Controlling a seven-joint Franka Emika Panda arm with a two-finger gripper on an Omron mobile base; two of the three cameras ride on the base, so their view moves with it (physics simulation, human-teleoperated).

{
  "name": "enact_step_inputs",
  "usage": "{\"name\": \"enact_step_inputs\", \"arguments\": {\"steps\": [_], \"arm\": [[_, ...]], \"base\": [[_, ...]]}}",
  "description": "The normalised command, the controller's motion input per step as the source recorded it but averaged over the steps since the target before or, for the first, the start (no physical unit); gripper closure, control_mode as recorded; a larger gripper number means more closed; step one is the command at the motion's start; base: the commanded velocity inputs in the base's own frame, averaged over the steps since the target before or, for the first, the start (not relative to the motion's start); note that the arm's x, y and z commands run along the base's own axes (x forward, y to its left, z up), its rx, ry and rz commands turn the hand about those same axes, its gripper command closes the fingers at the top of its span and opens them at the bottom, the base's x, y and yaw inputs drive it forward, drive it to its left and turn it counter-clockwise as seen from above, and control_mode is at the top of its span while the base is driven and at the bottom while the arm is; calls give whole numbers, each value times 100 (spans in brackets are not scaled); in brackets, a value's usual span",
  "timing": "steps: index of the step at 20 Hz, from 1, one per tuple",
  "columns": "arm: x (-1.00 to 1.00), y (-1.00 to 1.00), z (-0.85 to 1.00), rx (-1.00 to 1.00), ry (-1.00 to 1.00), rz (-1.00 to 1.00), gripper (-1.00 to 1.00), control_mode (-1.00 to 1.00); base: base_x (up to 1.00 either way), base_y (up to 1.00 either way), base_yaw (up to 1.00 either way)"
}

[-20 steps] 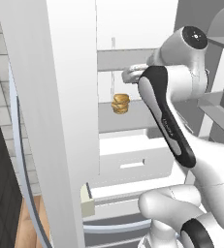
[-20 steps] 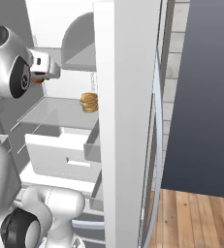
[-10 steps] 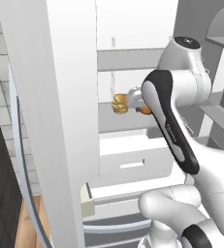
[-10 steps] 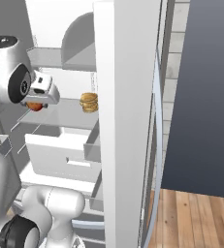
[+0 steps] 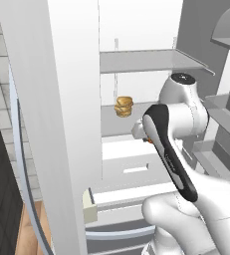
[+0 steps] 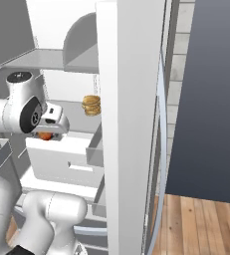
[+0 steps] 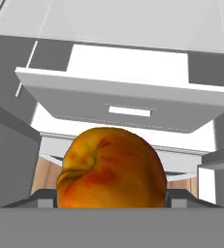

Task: Pick up the orange and peach from the fridge and place one fruit on each plate on the dining counter.

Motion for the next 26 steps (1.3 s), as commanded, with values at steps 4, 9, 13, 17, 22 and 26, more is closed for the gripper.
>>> {"name": "enact_step_inputs", "arguments": {"steps": [4,9,13,17,22,26], "arm": [[-26,-13,-13,0,7,0,100,-100],[-24,-25,-6,0,2,0,100,-100],[0,0,0,0,0,0,100,-100],[0,0,0,0,0,0,100,-100],[0,0,0,0,0,0,100,-100],[0,0,0,0,0,0,100,100]], "base": [[0,0,0],[0,0,0],[0,0,0],[0,0,0],[0,0,0],[-84,0,0]]}}
